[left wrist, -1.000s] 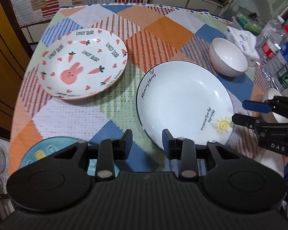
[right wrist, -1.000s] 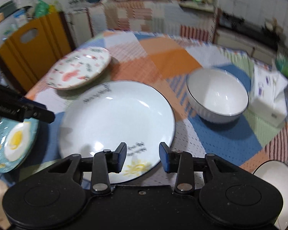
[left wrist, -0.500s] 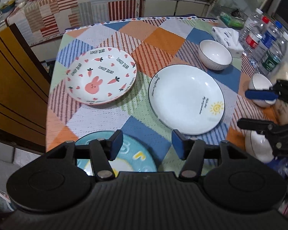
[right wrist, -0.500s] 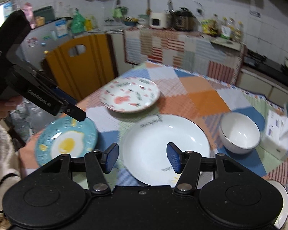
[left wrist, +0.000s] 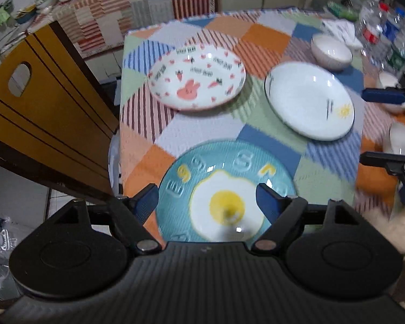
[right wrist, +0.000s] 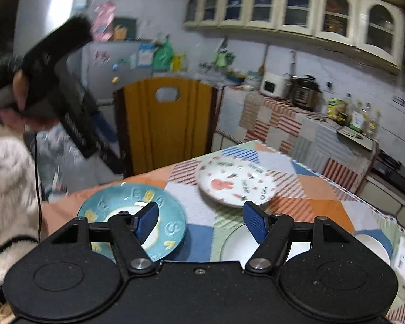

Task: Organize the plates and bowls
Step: 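Move both grippers to the blue egg plate rim and close, then lift the blue egg plate and lower it onto the white plate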

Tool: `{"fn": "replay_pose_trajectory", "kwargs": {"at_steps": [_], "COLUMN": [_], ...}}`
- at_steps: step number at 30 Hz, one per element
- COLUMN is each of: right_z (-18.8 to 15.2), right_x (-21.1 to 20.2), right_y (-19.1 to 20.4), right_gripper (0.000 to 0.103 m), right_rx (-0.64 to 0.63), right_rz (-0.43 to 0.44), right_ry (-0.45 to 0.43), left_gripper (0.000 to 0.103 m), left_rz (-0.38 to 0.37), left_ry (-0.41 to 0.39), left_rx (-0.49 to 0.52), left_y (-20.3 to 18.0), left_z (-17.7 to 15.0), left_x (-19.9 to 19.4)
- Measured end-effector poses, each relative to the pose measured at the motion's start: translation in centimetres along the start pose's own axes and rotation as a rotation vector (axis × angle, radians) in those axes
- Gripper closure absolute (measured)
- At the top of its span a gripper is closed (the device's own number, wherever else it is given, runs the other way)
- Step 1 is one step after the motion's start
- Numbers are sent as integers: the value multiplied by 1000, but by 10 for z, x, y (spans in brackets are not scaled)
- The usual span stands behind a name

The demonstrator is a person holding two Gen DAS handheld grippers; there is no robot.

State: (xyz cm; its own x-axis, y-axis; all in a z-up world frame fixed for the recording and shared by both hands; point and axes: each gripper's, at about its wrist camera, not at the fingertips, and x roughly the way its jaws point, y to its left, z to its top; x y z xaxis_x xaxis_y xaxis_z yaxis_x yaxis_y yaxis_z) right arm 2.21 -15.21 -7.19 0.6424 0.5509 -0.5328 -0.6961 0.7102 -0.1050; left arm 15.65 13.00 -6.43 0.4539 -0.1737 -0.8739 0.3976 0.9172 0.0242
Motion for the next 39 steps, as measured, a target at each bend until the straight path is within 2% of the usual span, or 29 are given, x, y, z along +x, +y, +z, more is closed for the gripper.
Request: {"fn": "replay_pose_trajectory", "kwargs": {"at_steps": [2,6,9,11,14,16,18,21,23,28,33,39], "right_z": [1,5,3,-5,-20,-28,-35,-48,-52,-60,-64,-69], "right_x": [10,43,74,92,108,113,118,122,125,131,137,144], "right_y": [7,8,-5,-18,-27,-27,-26,-16,-13,-8,-2,-3], "right_gripper": [29,29,29,29,33,37,38,48,52,65,82,83], "right_rx": [9,106,284,437,573,614,641,648,655,671,665,748], "right_rz": [33,102,133,187,200,207,217,205,205,220,202,192], "right_ry": [16,142,265,323,359,369,378,391,403,407,413,426], "left_gripper": [24,24,26,28,32,36,41,50,65,79,80,78], "left_rz": [-6,-40,-33,-39,-55,-62,-70,-95,-105,-107,-122,-118], "left_ry": [31,35,56,86,126,155,192,238,263,274,295,287], "left_rx": [19,92,110,91,59,44,26,12,5,-54,-100,-127], "left_y": [4,11,21,30,41,47,51,55,56,65,70,69], "left_z": [-5,-14,-16,-17,-18,-21,-24,-28,-31,-33,-33,-35], "left_x": [7,21,36,48,66,77,87,99,104,108,113,116]}}
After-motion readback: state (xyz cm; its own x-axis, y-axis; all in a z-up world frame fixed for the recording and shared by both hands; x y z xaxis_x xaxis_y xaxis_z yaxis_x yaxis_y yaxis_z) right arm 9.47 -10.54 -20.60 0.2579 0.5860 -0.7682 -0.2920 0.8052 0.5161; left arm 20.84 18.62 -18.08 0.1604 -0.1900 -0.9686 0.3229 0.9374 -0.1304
